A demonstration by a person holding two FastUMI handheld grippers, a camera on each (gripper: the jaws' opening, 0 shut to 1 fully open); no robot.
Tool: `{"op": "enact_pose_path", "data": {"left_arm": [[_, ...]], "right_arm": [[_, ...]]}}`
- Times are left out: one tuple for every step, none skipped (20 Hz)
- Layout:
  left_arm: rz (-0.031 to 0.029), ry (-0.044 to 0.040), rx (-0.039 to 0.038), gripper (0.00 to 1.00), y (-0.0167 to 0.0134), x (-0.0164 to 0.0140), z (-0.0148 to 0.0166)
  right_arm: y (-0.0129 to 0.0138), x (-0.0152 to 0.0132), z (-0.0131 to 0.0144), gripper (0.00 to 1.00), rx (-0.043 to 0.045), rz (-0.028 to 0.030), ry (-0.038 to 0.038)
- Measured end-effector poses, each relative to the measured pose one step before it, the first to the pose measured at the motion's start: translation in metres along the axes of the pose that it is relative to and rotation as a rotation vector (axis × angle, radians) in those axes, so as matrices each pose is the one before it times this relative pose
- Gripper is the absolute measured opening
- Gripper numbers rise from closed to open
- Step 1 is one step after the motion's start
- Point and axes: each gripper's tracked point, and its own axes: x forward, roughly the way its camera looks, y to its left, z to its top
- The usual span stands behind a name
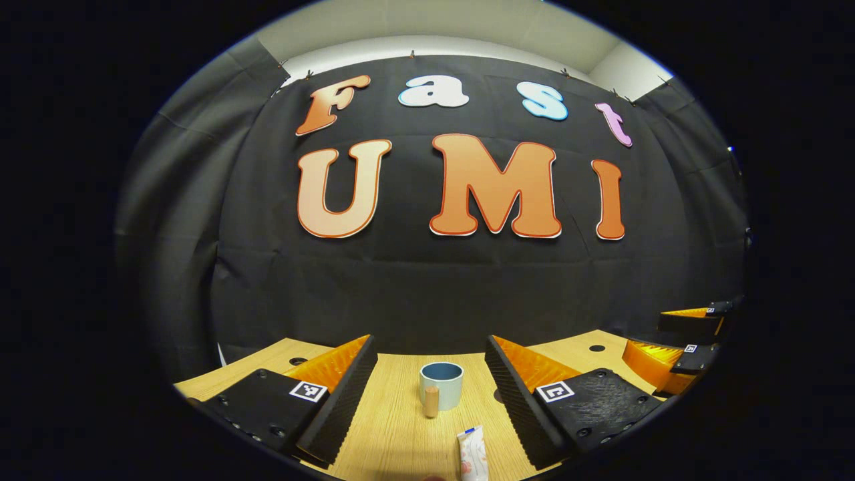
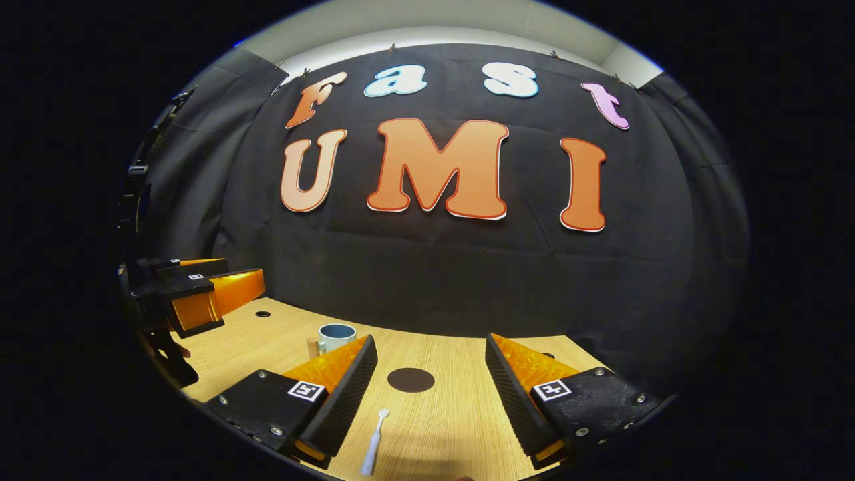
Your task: Put the toothbrush and toothpaste on the desktop into the cup, then pick up the cup and place it on the coaster on the desktop.
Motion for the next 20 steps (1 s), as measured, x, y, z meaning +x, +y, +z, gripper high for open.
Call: {"op": "enact_pose_path", "data": {"left_arm": [[-0.00314, 0.00517, -0.00061, 0.97, -0.00178, 0.00028, -0.00218], [-0.00313, 0.00599, 0.00003, 0.97, -0.00108, 0.00037, -0.00153], [-0.00177, 0.00636, -0.00008, 0.97, -0.0004, -0.00023, -0.00216], [-0.00348, 0.00916, -0.00018, 1.0, -0.00134, -0.00006, -0.00292], [-0.00637, 0.01016, -0.00005, 1.0, -0.00105, 0.00074, -0.00446], [-0.00589, 0.01247, 0.00012, 1.0, -0.00145, 0.00036, -0.00415], [-0.00743, 0.01183, -0.00047, 1.0, -0.00168, 0.00077, -0.00514], [-0.00963, 0.01284, -0.00261, 1.0, -0.00298, 0.00102, -0.00464], [-0.01041, 0.01224, -0.0034, 0.97, -0.00234, 0.00137, -0.00483], [-0.01022, 0.01321, -0.0034, 0.97, -0.00223, 0.00066, -0.00515], [-0.00961, 0.01566, -0.00302, 0.98, -0.00205, 0.00247, -0.00515], [-0.01001, 0.01668, -0.00441, 0.98, -0.00246, 0.00173, -0.00648], [-0.00974, 0.0201, -0.00383, 0.98, -0.00109, 0.00207, -0.00739], [-0.0076, 0.02048, -0.00389, 0.98, -0.00105, 0.00218, -0.00657], [-0.0084, 0.02217, -0.0048, 0.98, -0.00153, 0.00314, -0.00731], [-0.00928, 0.02064, -0.00728, 0.98, -0.00149, 0.00216, -0.00653], [-0.00798, 0.02072, -0.00608, 0.98, -0.0009, 0.00285, -0.00821], [-0.00575, 0.02009, -0.00364, 0.98, 0.00012, 0.00297, -0.00581], [-0.00515, 0.02174, -0.001, 0.98, 0.0009, 0.0016, -0.00832], [-0.00443, 0.02222, -0.00133, 0.98, 0.00095, 0.00254, -0.00774]], "right_arm": [[0.00181, 0.00025, -0.00301, 0.98, 0.00054, 0.00499, 0.00562], [0.00121, 0.00084, -0.00354, 0.98, 0.00001, 0.00442, 0.00913], [0.00235, -0.00047, -0.00414, 0.98, -0.00121, 0.0049, 0.00881], [0.00125, 0.001, -0.0038, 0.99, -0.00251, 0.00339, 0.01155], [0.00208, 0.00074, -0.0051, 0.98, -0.00311, 0.00462, 0.01157], [0.00109, 0.00088, -0.00433, 0.98, -0.00219, 0.00352, 0.01221], [0.00222, 0.00046, -0.00509, 0.98, -0.00042, 0.00524, 0.01107], [0.00117, 0.00113, -0.00444, 0.98, 0.00142, 0.00581, 0.01171], [0.0024, 0.00072, -0.005, 0.98, 0.00184, 0.00442, 0.01367], [0.00026, 0.00126, -0.0054, 0.98, 0.00201, 0.00472, 0.01322], [0.00018, 0.00143, -0.00496, 0.98, 0.0027, 0.00274, 0.0145], [0.00096, 0.00195, -0.00527, 0.98, 0.00388, 0.00392, 0.01395], [0.00075, 0.00236, -0.00698, 0.98, 0.00228, -0.00014, 0.01888], [0.00048, 0.00183, -0.00731, 0.98, -0.00191, 0.00375, 0.01973], [0.00295, 0.00257, -0.00724, 0.98, -0.00341, 0.0064, 0.02068], [0.00302, 0.0028, -0.00637, 0.98, -0.00392, 0.00955, 0.02167], [0.00355, 0.00305, -0.00807, 0.98, -0.00382, 0.01025, 0.02161], [0.00304, 0.00209, -0.00627, 0.98, -0.00292, 0.0111, 0.02455], [0.00455, 0.00337, -0.00857, 0.98, -0.0017, 0.01066, 0.02503], [0.00249, 0.00369, -0.00641, 0.98, -0.00099, 0.00833, 0.02281]]}}
